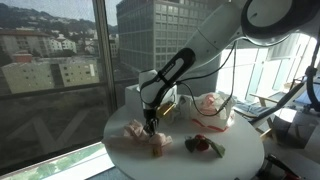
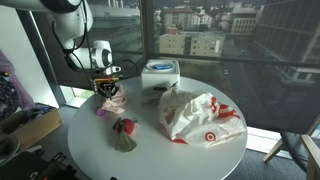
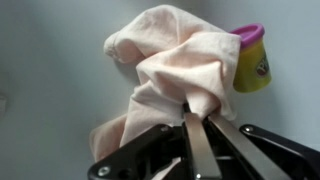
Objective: Cover the radish toy with the pink shirt
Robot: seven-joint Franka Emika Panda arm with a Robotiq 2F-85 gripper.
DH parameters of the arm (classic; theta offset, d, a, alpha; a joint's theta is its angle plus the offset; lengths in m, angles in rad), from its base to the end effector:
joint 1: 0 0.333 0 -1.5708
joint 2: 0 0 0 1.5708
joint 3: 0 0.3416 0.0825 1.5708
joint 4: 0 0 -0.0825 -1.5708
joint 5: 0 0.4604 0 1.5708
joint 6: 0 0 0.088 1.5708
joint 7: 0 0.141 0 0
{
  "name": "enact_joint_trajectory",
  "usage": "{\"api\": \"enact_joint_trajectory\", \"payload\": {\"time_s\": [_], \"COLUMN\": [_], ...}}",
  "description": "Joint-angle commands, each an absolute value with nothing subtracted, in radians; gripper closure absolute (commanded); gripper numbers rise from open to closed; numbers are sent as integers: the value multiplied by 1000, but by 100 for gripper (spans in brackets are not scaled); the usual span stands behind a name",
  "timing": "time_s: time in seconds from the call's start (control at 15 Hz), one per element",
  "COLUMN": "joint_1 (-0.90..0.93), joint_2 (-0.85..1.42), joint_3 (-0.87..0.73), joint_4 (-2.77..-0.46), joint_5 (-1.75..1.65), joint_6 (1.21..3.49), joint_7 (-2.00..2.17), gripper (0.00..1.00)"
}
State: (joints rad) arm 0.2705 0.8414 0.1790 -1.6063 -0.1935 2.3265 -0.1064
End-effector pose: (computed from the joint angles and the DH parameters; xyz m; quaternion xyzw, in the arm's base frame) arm 0.6739 0.3088 0.0552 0.9472 0.3163 -0.0510 0.0075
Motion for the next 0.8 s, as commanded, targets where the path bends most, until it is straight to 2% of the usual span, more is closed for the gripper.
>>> {"api": "enact_joint_trajectory", "payload": {"time_s": [0.0, 0.33, 0.73], "joint_1": [269, 282, 246], "joint_2": [746, 617, 366], "joint_3": [180, 164, 170], "joint_4": [-1658, -1748, -1980], "joint_5": [-121, -58, 74], "joint_6": [2325, 2346, 2402], "joint_7": [-18, 125, 279], "gripper": [98, 98, 98]}}
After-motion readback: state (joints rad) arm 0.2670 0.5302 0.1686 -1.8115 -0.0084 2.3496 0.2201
